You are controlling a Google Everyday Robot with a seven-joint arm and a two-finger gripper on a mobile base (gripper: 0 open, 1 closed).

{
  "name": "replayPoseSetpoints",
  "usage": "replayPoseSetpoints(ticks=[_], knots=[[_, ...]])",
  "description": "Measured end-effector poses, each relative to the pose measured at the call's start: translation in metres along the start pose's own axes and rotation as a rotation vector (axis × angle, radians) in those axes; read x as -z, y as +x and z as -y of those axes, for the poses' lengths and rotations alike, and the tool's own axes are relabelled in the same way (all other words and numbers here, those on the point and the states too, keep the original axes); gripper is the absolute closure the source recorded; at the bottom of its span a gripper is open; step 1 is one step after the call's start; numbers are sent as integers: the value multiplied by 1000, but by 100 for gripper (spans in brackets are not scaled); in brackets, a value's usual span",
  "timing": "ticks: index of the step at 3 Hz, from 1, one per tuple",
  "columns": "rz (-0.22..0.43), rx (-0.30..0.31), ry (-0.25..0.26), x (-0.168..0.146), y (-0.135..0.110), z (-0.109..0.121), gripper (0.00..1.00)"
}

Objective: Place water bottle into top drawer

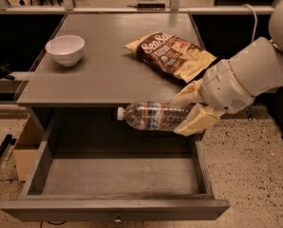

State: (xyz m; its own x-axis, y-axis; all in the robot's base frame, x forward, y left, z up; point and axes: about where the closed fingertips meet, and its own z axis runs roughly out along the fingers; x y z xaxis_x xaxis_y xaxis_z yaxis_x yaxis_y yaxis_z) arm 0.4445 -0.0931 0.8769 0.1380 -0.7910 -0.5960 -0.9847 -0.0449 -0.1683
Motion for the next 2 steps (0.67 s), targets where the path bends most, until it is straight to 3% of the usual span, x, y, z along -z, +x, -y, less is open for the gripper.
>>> replayPoseSetpoints(ticks=[1, 2], knots=[[109, -52, 54, 10, 8, -19, 100], [152, -129, 135, 23, 17, -42, 100]])
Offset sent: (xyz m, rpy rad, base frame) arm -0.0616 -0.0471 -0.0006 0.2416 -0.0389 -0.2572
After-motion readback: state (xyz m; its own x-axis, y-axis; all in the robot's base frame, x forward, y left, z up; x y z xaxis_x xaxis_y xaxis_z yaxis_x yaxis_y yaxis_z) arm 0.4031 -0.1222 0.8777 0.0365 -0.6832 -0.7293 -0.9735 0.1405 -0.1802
